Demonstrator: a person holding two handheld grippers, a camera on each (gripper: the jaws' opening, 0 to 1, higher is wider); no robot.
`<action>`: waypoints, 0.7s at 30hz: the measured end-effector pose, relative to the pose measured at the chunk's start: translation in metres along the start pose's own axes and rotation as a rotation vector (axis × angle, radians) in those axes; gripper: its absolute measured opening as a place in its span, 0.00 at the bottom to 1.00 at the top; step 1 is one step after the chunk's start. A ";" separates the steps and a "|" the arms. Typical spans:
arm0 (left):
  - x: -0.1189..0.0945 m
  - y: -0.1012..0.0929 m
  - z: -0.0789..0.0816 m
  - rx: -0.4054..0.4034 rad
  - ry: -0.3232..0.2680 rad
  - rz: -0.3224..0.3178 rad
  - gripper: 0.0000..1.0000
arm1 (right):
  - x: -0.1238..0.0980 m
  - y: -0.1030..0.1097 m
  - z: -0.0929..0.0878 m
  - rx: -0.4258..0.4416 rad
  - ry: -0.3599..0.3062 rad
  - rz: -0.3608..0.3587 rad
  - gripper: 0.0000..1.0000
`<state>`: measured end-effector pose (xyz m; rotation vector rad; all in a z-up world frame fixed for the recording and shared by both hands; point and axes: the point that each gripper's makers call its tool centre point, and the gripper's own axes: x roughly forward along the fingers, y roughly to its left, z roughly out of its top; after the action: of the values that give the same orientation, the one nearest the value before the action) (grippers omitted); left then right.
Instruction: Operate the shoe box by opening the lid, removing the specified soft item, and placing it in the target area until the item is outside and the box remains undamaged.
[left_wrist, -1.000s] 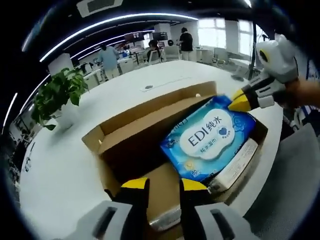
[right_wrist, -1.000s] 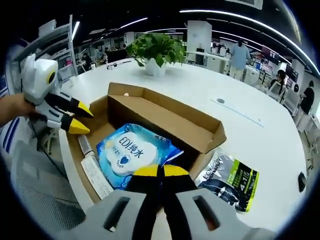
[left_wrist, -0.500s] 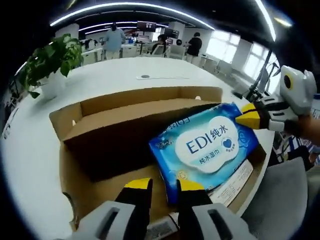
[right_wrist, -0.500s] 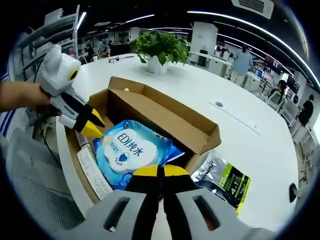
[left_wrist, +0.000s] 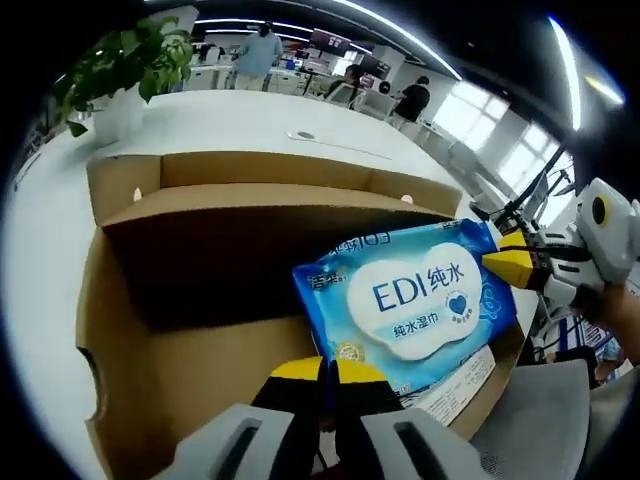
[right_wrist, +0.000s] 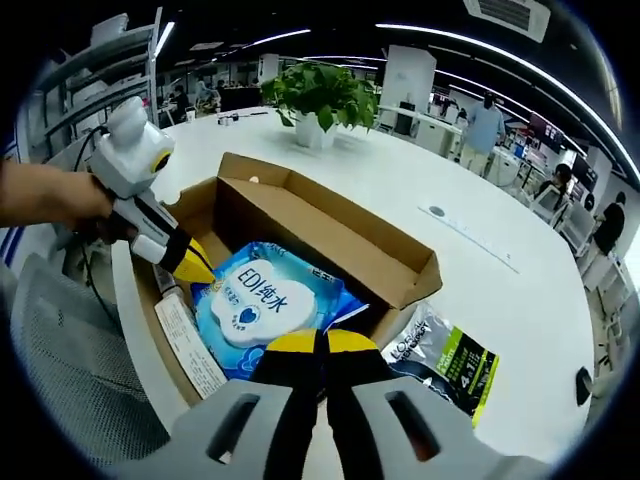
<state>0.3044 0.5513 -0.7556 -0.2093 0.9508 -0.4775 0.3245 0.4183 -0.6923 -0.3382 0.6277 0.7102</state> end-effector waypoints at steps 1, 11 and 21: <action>0.000 0.000 0.000 -0.012 0.002 -0.003 0.01 | 0.000 0.000 0.000 0.003 0.000 0.000 0.00; -0.012 -0.004 0.004 -0.041 -0.012 -0.040 0.00 | -0.004 -0.001 0.003 0.083 -0.029 0.001 0.00; -0.028 -0.016 0.016 0.007 -0.036 -0.043 0.00 | -0.015 -0.007 0.013 0.131 -0.068 -0.002 0.00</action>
<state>0.2993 0.5502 -0.7203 -0.2318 0.9103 -0.5148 0.3255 0.4120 -0.6724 -0.1931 0.6063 0.6730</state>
